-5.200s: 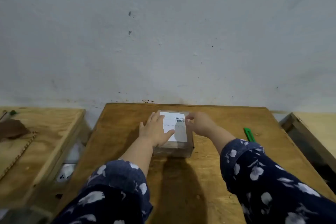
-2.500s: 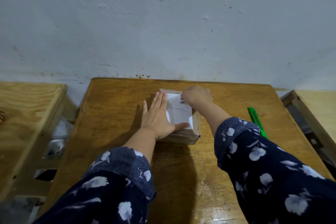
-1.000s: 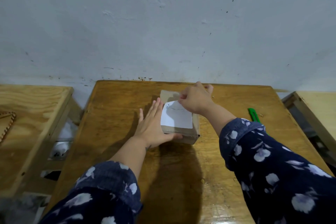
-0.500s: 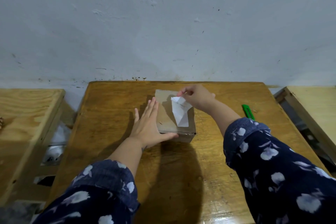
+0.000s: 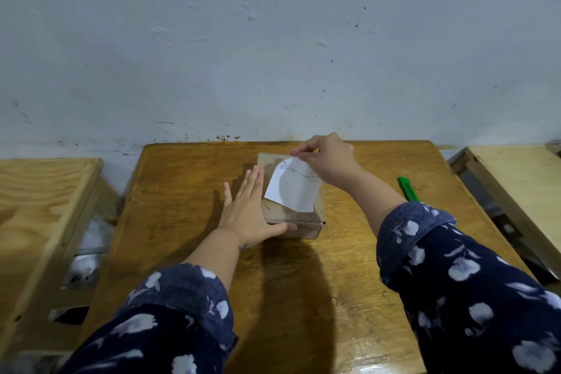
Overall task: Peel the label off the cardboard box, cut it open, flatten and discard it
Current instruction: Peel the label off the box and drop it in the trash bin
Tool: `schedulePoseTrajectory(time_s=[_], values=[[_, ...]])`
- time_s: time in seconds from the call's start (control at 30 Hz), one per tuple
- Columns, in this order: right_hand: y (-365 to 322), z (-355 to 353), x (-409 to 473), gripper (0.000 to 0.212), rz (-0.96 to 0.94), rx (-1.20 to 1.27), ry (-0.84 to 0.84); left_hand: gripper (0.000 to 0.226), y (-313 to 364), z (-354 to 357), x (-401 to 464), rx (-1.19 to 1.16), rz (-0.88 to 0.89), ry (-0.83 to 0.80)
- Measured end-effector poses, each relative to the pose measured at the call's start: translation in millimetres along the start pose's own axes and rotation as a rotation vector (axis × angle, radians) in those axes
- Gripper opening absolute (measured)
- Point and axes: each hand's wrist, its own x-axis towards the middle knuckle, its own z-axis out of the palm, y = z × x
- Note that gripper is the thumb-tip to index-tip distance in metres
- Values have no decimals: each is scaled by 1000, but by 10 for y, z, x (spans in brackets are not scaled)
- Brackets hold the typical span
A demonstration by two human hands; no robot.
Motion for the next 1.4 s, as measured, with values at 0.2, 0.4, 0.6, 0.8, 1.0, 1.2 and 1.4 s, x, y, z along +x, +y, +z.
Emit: schedulePoseTrajectory(time_s=[0.2,0.4,0.6,0.8,1.0,1.2,1.4], values=[[69,-44,-72,20,63,50,55,133,-19,17,3,26,3,8],[92,-98,-150,19,179,148,72,131,-10,26,18,58,-4,4],[207,-109,-144,20,230,38,29,134,-16,8,44,92,-18,-60],[290,-68,-148,18,39,-132,-89,118,5,-208,167,103,-16,-197],[293,-32,-124,31,-108,-346,-117,110,160,-88,53,52,-122,-101],[360,-58,-21,22,-244,-468,-148,100,378,105,-94,93,-298,67],[442,-24,45,20,-410,-491,-144,79,585,220,-97,-34,-469,88]])
